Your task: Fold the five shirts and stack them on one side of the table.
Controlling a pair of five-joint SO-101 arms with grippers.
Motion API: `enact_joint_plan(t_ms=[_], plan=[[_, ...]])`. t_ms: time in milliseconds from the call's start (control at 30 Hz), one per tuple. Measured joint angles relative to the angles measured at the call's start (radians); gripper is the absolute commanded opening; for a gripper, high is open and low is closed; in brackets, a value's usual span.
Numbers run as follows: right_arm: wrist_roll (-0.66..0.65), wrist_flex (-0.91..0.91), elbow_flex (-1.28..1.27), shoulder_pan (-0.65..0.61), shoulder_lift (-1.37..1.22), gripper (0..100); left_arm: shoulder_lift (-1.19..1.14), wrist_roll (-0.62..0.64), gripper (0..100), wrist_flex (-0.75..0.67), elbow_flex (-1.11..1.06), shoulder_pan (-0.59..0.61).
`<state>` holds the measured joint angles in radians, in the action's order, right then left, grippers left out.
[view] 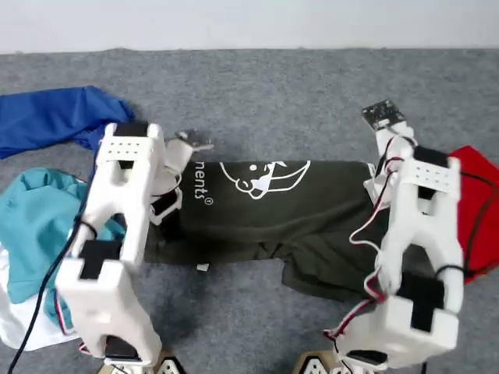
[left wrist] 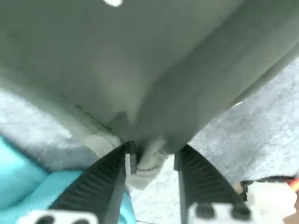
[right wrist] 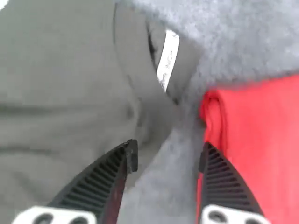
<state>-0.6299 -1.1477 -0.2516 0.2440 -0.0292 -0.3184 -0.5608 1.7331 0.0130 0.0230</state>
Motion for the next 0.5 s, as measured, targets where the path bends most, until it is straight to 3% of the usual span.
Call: enact_joint_plan(t_ms=[233, 500], plan=[[0.0, -0.255, -0.049, -0.002, 0.173, 21.9, 0.281, 0.002, 14, 0.0, -0.133, -0.066], [0.002, -0.229, -0.396, -0.181, 0.296, 21.9, 0.319, -0.092, 14, 0.0, -0.227, -0.02]])
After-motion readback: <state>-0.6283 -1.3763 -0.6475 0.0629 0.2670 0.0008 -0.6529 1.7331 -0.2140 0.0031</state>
